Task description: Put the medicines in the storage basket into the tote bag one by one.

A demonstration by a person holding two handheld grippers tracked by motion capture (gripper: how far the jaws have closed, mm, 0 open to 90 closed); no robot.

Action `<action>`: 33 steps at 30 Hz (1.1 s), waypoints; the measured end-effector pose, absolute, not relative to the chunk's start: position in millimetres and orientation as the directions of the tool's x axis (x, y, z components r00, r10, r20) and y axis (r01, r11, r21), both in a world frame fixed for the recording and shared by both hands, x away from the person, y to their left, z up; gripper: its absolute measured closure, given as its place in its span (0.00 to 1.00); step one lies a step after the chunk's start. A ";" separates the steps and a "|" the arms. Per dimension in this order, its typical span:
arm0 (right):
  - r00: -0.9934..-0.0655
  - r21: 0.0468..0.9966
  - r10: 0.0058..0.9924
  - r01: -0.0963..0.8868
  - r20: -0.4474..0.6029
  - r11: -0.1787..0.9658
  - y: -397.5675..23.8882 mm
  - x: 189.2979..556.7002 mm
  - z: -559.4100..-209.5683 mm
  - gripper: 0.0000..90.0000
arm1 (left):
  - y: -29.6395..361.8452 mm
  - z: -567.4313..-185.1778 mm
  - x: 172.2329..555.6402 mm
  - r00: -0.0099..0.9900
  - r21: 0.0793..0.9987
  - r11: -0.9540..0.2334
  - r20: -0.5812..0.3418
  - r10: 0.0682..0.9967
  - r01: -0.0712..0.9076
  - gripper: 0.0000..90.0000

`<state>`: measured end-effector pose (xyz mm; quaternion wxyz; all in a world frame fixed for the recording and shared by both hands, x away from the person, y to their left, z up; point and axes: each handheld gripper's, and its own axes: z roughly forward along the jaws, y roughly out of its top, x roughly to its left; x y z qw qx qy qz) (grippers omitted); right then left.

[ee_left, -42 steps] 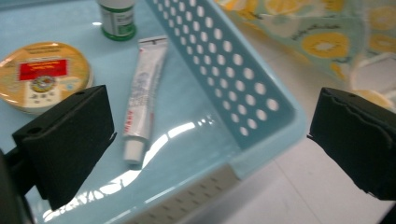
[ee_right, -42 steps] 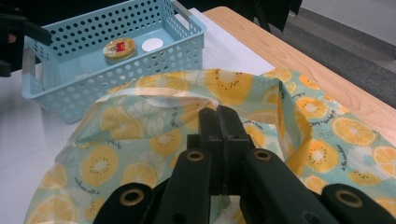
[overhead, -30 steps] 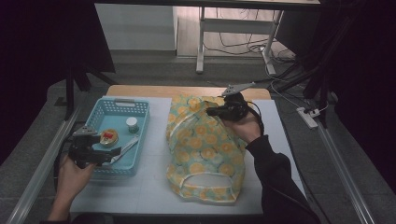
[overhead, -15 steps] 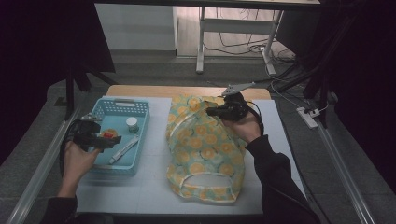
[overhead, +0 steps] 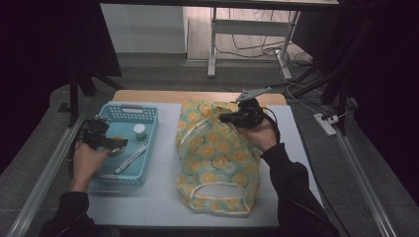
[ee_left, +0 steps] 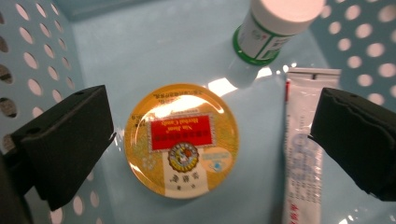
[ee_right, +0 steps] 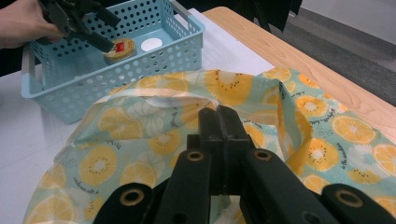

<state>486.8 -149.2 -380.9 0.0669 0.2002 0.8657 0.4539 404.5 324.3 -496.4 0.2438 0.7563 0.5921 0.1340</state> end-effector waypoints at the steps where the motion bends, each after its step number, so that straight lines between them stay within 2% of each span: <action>1: -0.911 0.813 0.406 0.286 0.067 0.507 -149.0 486.9 -381.2 1.00 | 324.4 -498.0 406.5 0.265 0.520 -0.186 -0.081 0.961 0.834 0.00; 21: -0.913 0.811 0.402 0.288 0.072 0.510 -149.2 486.5 -385.2 1.00 | 309.0 -514.8 425.8 0.300 0.362 -0.294 0.040 0.953 0.885 0.00; 28: -0.915 0.809 0.398 0.287 0.072 0.513 -148.1 486.1 -386.2 1.00 | 310.3 -523.8 429.7 0.290 0.307 -0.261 -0.055 0.955 0.915 0.00; 31: -0.914 0.810 0.399 0.286 0.072 0.512 -148.4 486.5 -386.7 1.00 | 312.3 -521.7 430.1 0.278 0.307 -0.227 -0.132 0.951 0.924 0.00; 32: -0.914 0.810 0.399 0.287 0.072 0.511 -148.6 486.6 -386.8 1.00 | 313.2 -521.3 430.3 0.270 0.309 -0.216 -0.144 0.952 0.926 0.01; 33: -0.914 0.811 0.399 0.288 0.073 0.509 -148.6 486.6 -387.0 1.00 | 314.0 -520.7 430.6 0.254 0.305 -0.200 -0.147 0.956 0.931 0.07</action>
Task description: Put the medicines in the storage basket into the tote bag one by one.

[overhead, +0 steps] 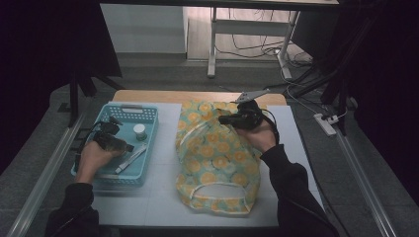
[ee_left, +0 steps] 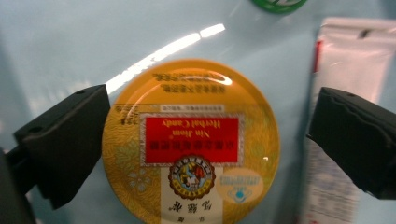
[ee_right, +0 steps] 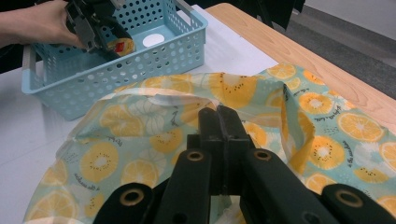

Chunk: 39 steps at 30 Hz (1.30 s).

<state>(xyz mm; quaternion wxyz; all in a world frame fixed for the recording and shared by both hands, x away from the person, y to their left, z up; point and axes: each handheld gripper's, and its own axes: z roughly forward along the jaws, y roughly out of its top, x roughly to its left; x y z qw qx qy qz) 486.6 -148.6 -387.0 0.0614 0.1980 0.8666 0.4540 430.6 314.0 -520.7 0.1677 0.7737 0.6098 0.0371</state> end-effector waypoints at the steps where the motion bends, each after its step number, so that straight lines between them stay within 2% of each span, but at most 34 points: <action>1: -0.914 0.810 0.398 0.287 0.073 0.511 -148.5 486.4 -386.9 1.00 | 314.5 -520.6 430.9 0.251 0.297 -0.200 -0.144 0.957 0.934 0.11; 7: -0.914 0.811 0.399 0.285 0.070 0.511 -149.1 486.3 -386.1 1.00 | 314.4 -517.8 429.7 0.274 0.256 -0.232 -0.142 0.951 0.938 0.19; 13: -0.914 0.810 0.400 0.287 0.072 0.510 -149.2 486.8 -387.3 1.00 | 313.2 -516.2 425.0 0.327 0.226 -0.295 -0.118 0.938 0.928 0.21; 21: -0.915 0.813 0.398 0.285 0.071 0.509 -147.5 486.0 -386.7 1.00 | 316.5 -515.5 422.9 0.326 0.223 -0.290 -0.142 0.935 0.931 0.23; 29: -0.912 0.816 0.403 0.285 0.070 0.503 -150.1 486.6 -387.2 1.00 | 318.3 -501.4 417.9 0.335 0.319 -0.273 -0.158 0.929 0.908 0.23; 39: -0.909 0.819 0.411 0.288 0.070 0.497 -152.6 487.0 -388.2 1.00 | 304.3 -472.9 400.9 0.417 0.466 -0.309 -0.147 0.897 0.829 0.23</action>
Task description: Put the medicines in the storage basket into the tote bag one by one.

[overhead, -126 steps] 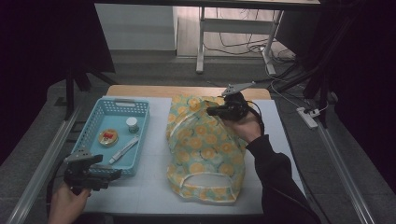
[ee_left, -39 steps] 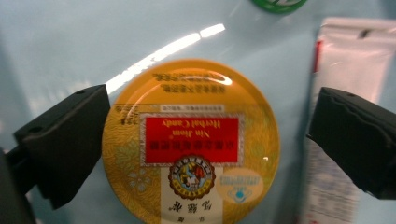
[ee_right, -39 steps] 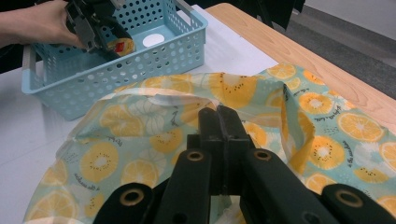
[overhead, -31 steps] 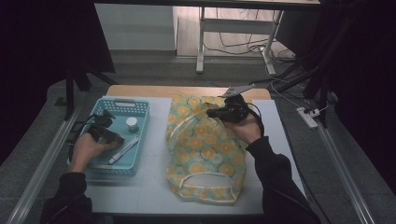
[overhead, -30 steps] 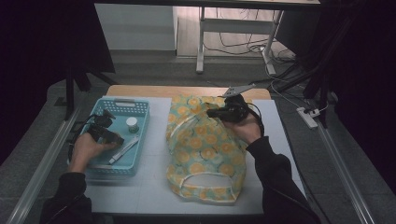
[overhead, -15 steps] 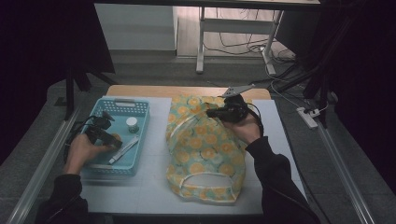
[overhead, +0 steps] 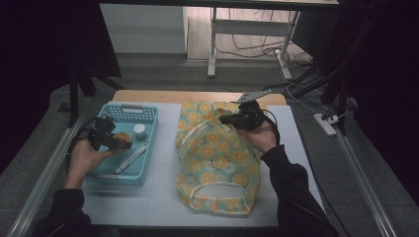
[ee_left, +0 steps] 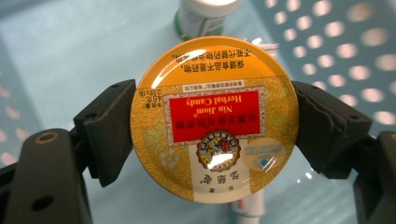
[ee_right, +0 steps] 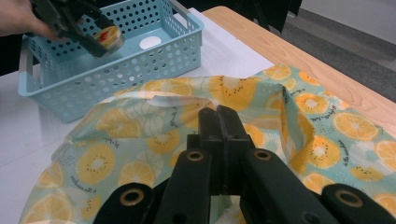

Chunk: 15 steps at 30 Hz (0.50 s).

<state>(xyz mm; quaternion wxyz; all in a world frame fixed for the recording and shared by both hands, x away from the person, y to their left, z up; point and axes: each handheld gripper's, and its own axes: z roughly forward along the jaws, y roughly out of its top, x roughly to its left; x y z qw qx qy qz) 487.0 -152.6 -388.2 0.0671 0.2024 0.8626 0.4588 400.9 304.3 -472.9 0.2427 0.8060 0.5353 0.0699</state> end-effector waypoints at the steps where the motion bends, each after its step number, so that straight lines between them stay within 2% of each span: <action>1: -0.908 0.820 0.412 0.289 0.072 0.495 -152.7 487.1 -388.5 1.00 | 302.5 -471.1 399.4 0.426 0.477 -0.313 -0.149 0.892 0.822 0.23; 15: -0.906 0.822 0.417 0.292 0.073 0.489 -152.3 488.6 -390.9 1.00 | 270.6 -441.1 376.6 0.547 0.599 -0.362 -0.155 0.822 0.714 0.23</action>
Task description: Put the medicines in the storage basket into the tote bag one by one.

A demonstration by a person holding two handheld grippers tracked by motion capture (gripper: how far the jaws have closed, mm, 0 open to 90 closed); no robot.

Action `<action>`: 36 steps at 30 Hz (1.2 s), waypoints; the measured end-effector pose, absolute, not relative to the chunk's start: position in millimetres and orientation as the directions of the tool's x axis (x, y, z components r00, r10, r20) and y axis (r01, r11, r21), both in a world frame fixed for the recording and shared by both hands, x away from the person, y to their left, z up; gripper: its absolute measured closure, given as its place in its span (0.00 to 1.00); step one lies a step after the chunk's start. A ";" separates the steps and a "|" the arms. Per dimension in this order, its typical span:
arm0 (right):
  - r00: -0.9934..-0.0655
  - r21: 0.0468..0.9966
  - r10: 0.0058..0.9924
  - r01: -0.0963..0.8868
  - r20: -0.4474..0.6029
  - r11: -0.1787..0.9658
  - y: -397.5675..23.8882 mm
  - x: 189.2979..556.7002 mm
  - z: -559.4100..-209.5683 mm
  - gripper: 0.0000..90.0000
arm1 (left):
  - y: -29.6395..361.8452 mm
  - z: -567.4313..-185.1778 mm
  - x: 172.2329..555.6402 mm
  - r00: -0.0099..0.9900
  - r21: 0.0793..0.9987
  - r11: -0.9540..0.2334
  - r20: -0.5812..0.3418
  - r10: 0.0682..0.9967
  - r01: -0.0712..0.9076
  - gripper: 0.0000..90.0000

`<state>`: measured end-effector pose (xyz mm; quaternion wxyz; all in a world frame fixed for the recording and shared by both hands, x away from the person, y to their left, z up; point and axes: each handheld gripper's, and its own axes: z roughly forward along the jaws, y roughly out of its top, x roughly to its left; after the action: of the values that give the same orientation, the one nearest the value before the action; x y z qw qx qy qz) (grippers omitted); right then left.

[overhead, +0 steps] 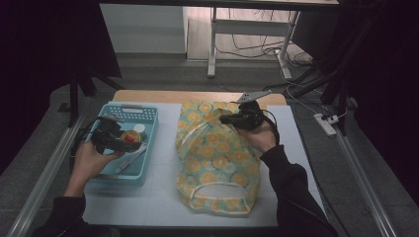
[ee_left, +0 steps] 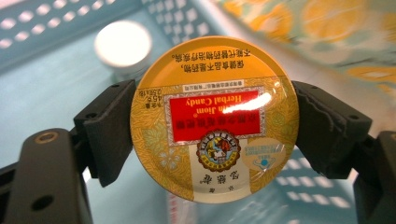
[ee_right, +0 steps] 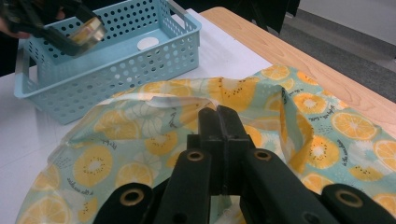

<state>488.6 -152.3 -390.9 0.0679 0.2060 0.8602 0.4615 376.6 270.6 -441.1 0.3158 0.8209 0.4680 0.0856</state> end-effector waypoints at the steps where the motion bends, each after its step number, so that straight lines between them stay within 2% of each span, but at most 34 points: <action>1: -0.905 0.822 0.418 0.294 0.075 0.489 -152.3 488.7 -391.2 1.00 | 267.3 -439.3 375.1 0.556 0.605 -0.364 -0.159 0.816 0.708 0.23; 23: -0.904 0.818 0.420 0.300 0.079 0.491 -151.6 490.7 -396.4 1.00 | 189.0 -421.6 351.1 0.721 0.647 -0.469 -0.185 0.668 0.601 0.23; 36: -0.904 0.817 0.421 0.301 0.079 0.492 -151.3 491.6 -399.3 1.00 | 125.5 -423.5 355.3 0.793 0.660 -0.525 -0.182 0.582 0.537 0.23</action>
<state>491.6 -151.3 -399.3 0.0655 0.2096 0.8614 0.4581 355.3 125.5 -423.5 0.3669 0.8727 0.3206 0.0305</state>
